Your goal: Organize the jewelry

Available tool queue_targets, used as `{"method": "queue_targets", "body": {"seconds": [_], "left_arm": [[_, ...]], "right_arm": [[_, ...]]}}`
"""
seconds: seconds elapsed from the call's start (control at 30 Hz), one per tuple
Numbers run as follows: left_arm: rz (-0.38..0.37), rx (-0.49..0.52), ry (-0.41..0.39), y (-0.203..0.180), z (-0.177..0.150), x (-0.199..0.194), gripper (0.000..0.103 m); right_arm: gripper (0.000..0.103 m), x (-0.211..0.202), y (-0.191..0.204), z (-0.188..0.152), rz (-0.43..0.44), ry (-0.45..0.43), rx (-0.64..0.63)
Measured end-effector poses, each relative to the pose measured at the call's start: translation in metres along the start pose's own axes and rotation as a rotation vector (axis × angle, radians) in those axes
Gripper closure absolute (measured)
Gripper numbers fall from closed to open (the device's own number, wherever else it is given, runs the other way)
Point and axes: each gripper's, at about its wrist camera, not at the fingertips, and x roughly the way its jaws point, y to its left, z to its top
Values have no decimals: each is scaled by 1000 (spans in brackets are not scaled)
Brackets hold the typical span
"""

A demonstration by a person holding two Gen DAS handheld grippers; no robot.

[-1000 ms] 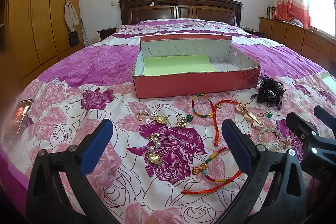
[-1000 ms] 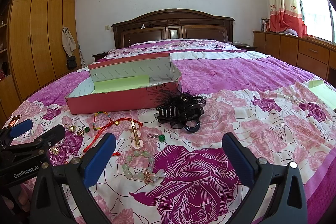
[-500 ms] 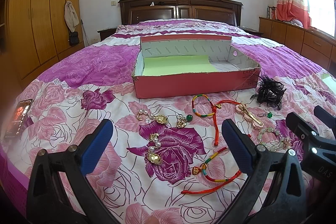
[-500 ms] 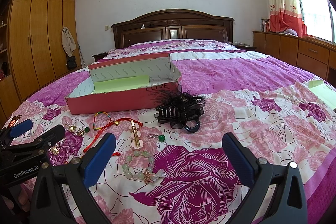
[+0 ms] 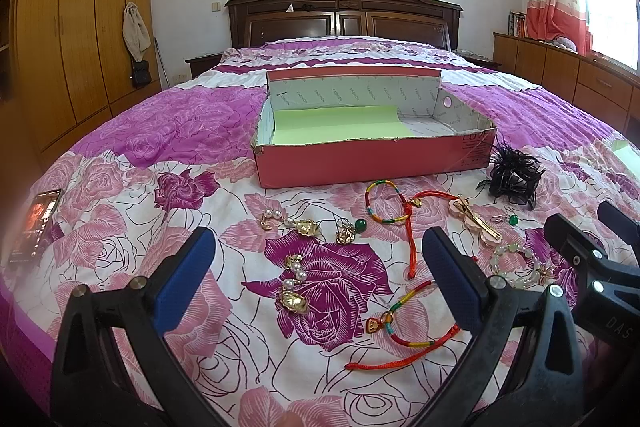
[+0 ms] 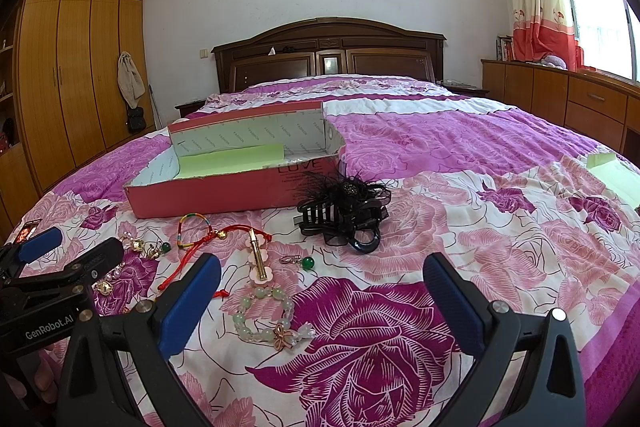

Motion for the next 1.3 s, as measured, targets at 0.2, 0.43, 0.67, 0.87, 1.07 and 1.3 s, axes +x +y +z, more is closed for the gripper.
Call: {"method": "queue_targets", "body": {"seconds": [0.2,0.43,0.67,0.87,1.07,1.3], "left_arm": [[0,0,0,0,0,0,6],[0,0,-1,0,0,0,6],[0,0,-1,0,0,0,6],[0,0,-1,0,0,0,6],[-3,-2,-7,-2,1,-4,6],[-3,9,-13,-4,6,-5,6]], "right_arm": [[0,0,0,0,0,0,0],[0,0,0,0,0,0,0],[0,0,0,0,0,-1,0],[0,0,0,0,0,-1,0],[0,-1,1,2,-2,-4,1],[0,-1,2,3,-5,-3,-5]]}}
